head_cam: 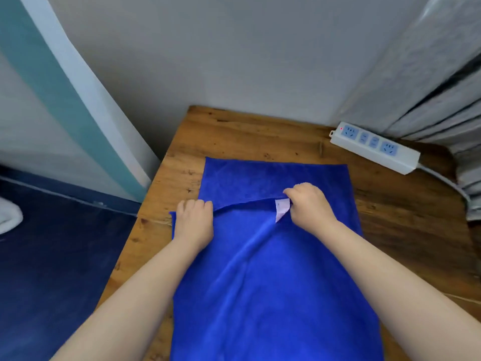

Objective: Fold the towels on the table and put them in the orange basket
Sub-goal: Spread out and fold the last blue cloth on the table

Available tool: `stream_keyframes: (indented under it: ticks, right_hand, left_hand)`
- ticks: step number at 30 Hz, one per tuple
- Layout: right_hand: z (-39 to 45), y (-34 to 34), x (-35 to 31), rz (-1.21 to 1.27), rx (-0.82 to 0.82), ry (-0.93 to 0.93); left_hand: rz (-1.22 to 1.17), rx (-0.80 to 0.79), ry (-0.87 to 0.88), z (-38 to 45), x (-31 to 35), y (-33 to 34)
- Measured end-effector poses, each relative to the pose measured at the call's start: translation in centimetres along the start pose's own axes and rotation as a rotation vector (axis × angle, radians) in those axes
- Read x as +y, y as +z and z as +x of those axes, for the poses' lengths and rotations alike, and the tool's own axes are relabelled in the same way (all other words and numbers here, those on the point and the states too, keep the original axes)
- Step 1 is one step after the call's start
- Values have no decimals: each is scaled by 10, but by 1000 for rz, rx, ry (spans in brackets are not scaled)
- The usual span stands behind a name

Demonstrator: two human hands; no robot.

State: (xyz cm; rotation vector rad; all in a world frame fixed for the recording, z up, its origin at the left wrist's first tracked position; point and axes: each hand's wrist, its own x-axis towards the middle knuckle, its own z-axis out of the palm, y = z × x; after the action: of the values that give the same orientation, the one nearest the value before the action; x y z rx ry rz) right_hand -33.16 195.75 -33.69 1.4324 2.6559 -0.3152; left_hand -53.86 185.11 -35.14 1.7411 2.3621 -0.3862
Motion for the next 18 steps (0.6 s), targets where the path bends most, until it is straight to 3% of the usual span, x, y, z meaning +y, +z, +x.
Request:
stream_keyframes:
  ticks: [3,8,12,15,18]
  right_hand:
    - [-8,-14,11,-48,-19,-61]
    - [-34,-53,41,162,-100,-215]
    - [-39,-69,58,336,104,-63]
    - [-31,-77,80,381,152,51]
    - [-18,-79,102,407,192,147]
  left_hand:
    - [-81,29,14,2,-9,-9]
    - [-478,98,93,1,-17,-42]
    - [-550,249,140,11,-9,-68]
    - [-528,331,180,28,-1,-84]
    - [-428,311,239,49,8,-90]
